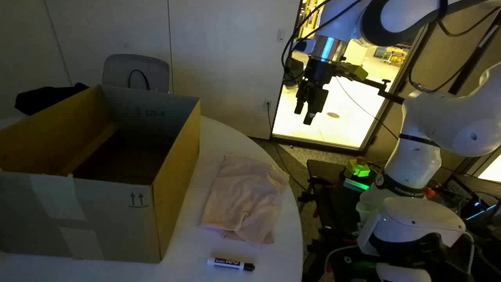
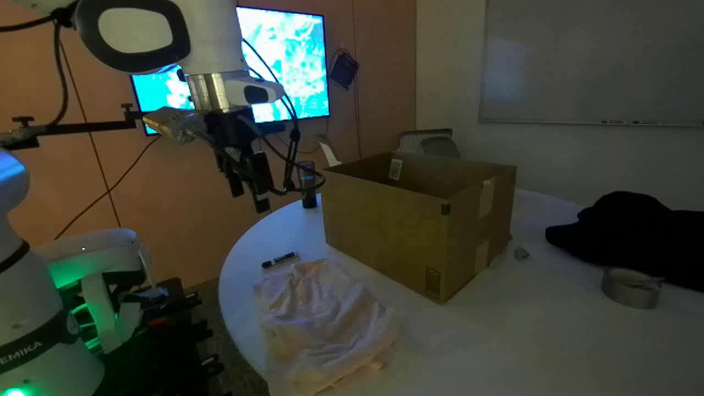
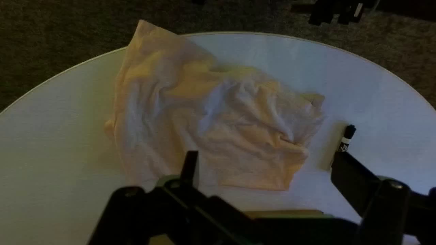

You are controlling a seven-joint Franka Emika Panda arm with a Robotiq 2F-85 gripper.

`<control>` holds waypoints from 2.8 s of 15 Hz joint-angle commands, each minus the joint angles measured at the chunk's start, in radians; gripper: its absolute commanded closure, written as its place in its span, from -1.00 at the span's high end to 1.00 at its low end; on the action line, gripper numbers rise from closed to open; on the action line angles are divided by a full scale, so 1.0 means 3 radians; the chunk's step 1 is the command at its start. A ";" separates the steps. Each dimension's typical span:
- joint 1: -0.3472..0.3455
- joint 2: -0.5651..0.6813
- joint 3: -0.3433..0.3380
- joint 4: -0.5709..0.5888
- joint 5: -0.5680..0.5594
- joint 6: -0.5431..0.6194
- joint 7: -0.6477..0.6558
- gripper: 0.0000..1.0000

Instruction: Put the marker on the towel, fold the towel then put it in the box

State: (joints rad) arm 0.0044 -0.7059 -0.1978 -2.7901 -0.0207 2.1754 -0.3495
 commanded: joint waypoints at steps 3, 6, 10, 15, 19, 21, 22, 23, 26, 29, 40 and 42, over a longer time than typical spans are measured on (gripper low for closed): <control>-0.0019 0.0001 0.0021 0.0009 0.0016 -0.0009 -0.0011 1.00; -0.0019 0.0001 0.0021 0.0009 0.0016 -0.0009 -0.0011 1.00; 0.0013 0.0116 0.0098 0.0010 0.0006 0.0096 0.0054 1.00; 0.0256 0.0493 0.0425 0.0009 0.0046 0.0450 0.0194 1.00; 0.0567 0.1013 0.0691 0.0048 0.0151 0.0934 0.0310 1.00; 0.0682 0.1277 0.0813 0.0095 0.0185 0.1178 0.0377 1.00; 0.0735 0.1404 0.0854 0.0140 0.0209 0.1252 0.0372 1.00; 0.0791 0.1540 0.0897 0.0170 0.0239 0.1348 0.0358 1.00; 0.0954 0.1879 0.1016 0.0292 0.0399 0.1509 0.0276 1.00; 0.1075 0.2124 0.1194 0.0412 0.0556 0.1583 0.0259 1.00; 0.1126 0.3045 0.1705 0.1020 0.0636 0.1955 0.0887 1.00; 0.1154 0.3243 0.1701 0.1137 0.0542 0.2068 0.1126 1.00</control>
State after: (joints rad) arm 0.3401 0.1595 0.3090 -2.5222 0.1853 2.7320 -0.1191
